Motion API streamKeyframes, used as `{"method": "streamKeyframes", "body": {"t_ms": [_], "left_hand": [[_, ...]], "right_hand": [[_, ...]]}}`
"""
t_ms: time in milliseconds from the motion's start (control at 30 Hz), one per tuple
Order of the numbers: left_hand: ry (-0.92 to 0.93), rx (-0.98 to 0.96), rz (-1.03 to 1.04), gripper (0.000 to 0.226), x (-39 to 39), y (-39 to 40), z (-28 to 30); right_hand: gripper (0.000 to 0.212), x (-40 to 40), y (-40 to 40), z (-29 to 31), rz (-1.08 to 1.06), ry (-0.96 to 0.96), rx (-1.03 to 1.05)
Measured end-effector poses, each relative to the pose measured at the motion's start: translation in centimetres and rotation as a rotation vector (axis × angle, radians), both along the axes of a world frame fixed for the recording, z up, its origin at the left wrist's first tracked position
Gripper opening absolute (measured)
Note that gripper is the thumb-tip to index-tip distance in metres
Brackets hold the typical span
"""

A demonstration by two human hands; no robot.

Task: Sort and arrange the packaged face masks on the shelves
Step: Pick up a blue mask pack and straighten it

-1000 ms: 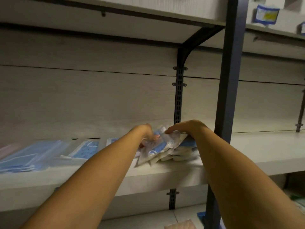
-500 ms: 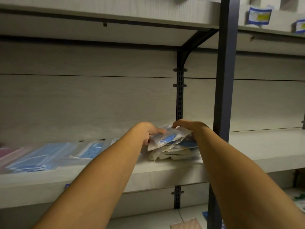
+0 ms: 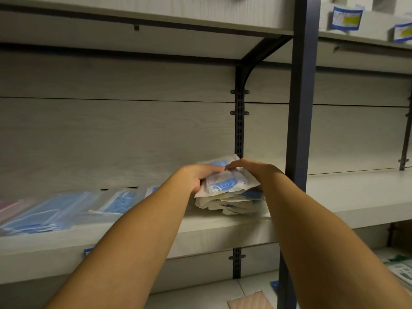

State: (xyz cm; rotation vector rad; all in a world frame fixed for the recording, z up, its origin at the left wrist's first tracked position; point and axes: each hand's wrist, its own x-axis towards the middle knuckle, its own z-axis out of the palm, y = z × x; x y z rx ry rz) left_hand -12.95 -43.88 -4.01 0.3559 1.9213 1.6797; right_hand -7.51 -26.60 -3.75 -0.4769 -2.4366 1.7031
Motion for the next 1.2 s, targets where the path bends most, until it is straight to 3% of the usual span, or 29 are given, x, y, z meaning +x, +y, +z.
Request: {"method": "streamKeyframes", "body": {"t_ms": [167, 300, 433, 533, 667, 967, 1100, 1200], "left_hand": [[-0.016, 0.163, -0.005, 0.049, -0.4, -1.0, 0.4], [0.053, 0.258, -0.005, 0.074, -0.3, -1.6, 1.0], [0.339, 0.29, 0.112, 0.099, -0.4, -1.8, 1.8], [0.555, 0.275, 0.092, 0.102, -0.8, -1.9, 1.9], [0.692, 0.309, 0.066, 0.104, -1.6, -1.8, 0.9], [0.635, 0.32, 0.08, 0.098, -2.9, -1.2, -1.7], [0.558, 0.379, 0.055, 0.086, -3.5, -1.0, -2.2], [0.568, 0.453, 0.099, 0.097, -3.7, -0.7, -1.9]], "right_hand": [[0.066, 0.3, 0.3, -1.1, 0.114, 0.062, -0.222], [0.113, -1.3, 0.3, -1.8, -0.029, 0.33, -0.176], [0.099, -0.5, -1.1, -1.5, 0.019, 0.534, -0.208], [0.096, -0.8, -0.8, -1.3, 0.088, 0.579, -0.219], [0.098, -1.2, -0.8, -1.1, 0.159, 0.632, -0.218], [0.114, -2.4, -0.9, -4.2, 0.136, 0.603, -0.297], [0.096, -2.6, -1.4, -4.5, 0.158, 0.568, -0.311], [0.063, -3.0, -2.6, -4.0, 0.14, 0.684, -0.3]]}}
